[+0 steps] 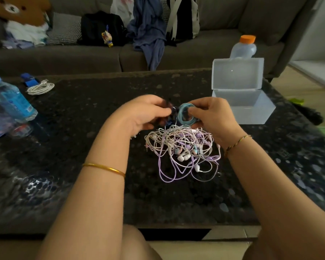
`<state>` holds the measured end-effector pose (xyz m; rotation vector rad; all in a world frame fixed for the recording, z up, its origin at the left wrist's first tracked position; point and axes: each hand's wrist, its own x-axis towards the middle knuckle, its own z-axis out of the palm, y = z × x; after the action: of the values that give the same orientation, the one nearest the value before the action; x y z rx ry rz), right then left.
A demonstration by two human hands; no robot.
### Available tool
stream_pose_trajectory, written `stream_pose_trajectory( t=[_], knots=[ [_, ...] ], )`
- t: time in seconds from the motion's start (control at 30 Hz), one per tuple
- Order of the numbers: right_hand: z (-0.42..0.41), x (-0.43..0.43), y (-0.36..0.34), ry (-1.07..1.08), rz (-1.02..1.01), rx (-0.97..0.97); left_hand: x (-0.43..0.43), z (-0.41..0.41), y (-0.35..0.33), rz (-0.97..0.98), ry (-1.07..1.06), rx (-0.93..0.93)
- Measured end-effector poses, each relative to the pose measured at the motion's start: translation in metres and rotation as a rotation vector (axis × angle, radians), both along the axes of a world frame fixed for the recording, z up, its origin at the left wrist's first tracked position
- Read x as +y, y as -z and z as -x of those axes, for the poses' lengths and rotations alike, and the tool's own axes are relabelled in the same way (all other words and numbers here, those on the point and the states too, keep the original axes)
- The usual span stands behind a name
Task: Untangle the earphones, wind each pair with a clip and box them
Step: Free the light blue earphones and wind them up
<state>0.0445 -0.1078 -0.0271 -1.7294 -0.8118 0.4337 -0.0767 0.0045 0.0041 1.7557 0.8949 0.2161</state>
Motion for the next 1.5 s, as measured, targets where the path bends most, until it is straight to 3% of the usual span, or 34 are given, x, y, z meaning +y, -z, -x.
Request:
stream_pose_trajectory(
  t=[0.17,0.37,0.53,0.63,0.8,0.93,1.13,1.5],
  knots=[
    [-0.025,-0.033,-0.004,0.157,0.057,-0.125,-0.041,-0.023,0.000,0.004,0.175,-0.038],
    [-0.038,-0.044,-0.001,0.263,0.143,-0.277,-0.052,-0.039,0.012,-0.039,0.222,0.019],
    [-0.043,-0.039,-0.001,0.264,0.149,-0.246,-0.056,-0.054,0.023,0.129,0.015,-0.118],
    [-0.047,-0.039,-0.001,0.287,0.125,-0.245,-0.049,-0.061,0.030,0.132,-0.168,-0.239],
    [-0.042,-0.037,-0.001,0.272,0.130,-0.270,-0.049,-0.061,0.031,0.503,-0.291,-0.546],
    [-0.039,-0.036,0.001,0.278,0.181,-0.297,-0.047,-0.060,0.030,0.737,-0.370,-0.629],
    [-0.042,-0.036,0.006,0.288,0.227,-0.334,-0.046,-0.051,0.032,0.829,-0.208,-0.727],
    [-0.038,-0.030,0.009,0.304,0.237,-0.337,-0.058,-0.050,0.030,0.799,0.003,-0.780]
  ],
)
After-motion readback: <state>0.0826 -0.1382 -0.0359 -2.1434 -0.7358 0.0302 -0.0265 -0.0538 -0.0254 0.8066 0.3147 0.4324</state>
